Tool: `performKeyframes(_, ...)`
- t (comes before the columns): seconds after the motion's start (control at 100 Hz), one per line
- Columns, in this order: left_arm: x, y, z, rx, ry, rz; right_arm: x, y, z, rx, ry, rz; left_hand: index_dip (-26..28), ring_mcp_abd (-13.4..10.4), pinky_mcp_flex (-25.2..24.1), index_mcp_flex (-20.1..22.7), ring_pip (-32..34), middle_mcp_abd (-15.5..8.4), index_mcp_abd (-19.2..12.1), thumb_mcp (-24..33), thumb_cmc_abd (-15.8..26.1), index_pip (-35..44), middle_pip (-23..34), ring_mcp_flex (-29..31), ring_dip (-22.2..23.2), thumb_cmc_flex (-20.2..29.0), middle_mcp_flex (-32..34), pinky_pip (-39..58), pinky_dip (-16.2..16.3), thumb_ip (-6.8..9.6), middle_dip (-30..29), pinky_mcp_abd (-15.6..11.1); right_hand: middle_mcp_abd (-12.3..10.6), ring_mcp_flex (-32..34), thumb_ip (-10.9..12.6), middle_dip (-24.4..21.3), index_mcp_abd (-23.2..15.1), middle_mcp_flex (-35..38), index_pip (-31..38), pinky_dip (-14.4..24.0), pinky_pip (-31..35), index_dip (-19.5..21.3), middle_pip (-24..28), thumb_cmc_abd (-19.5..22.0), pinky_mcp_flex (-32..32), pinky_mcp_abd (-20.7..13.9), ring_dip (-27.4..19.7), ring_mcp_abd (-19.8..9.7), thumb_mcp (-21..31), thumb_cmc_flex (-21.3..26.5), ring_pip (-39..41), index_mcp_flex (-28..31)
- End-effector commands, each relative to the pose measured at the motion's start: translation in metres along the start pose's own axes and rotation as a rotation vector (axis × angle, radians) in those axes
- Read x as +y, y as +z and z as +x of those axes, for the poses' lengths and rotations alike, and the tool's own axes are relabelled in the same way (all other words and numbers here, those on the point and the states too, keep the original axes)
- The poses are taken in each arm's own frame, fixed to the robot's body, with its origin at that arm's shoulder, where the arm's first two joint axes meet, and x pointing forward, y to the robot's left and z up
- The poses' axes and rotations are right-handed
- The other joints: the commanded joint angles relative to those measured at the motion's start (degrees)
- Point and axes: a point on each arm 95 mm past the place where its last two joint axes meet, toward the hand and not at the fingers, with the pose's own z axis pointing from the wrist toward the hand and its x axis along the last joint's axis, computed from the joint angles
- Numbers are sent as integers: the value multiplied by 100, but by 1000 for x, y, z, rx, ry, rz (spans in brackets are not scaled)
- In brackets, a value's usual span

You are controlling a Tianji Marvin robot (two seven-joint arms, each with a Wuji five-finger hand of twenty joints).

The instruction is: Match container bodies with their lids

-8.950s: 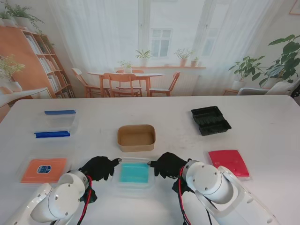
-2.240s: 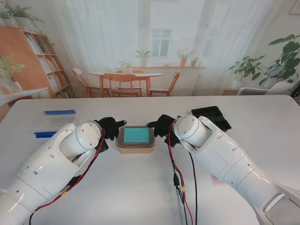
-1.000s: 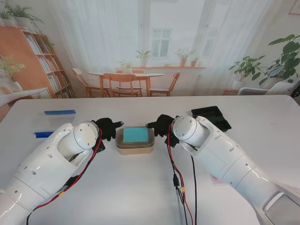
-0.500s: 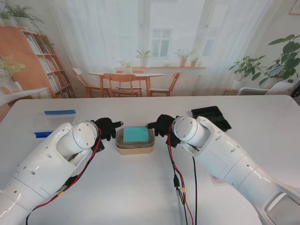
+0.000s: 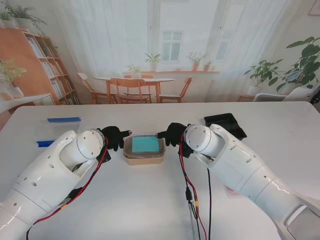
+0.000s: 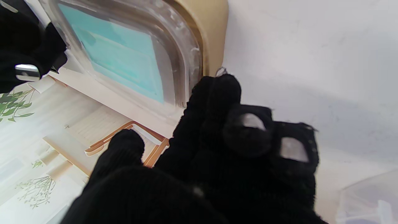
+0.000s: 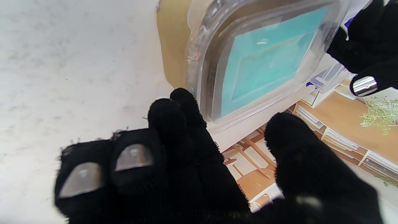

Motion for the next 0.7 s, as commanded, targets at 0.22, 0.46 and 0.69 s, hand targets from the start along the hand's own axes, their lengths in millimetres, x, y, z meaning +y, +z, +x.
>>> performKeyframes(0.22,4,3,-4,-14,6,-19,0,0,0,2,-24,23,-57,38,165,-52,-70,-150,186,-101,66,-56,60,85,49,75,41,698,-63,-131,-9,-574,629,-58,24,-42,320,-128,-88,-89,1105,-76,42,-14,289,-1082,46,-403,63,-214,269,-115)
performKeyframes(0.46,4,3,-7,-21,7,-23,-1,1,0,7,-39,26,-56,38,164,-53,-70,-146,177,-103,68,-58,59,85,48,70,42,702,-73,-132,-11,-575,630,-65,18,-38,316,-133,-100,-97,1108,-77,34,-2,288,-1082,48,-397,63,-257,264,-113)
performKeyframes(0.69,6,4,-8,-26,5,-29,-2,0,0,4,-62,28,-58,38,164,-60,-70,-154,181,-103,70,-64,54,85,47,65,30,705,-80,-132,-12,-575,626,-66,14,-35,315,-137,-105,-102,1110,-75,29,-8,288,-1082,50,-397,71,-309,262,-116)
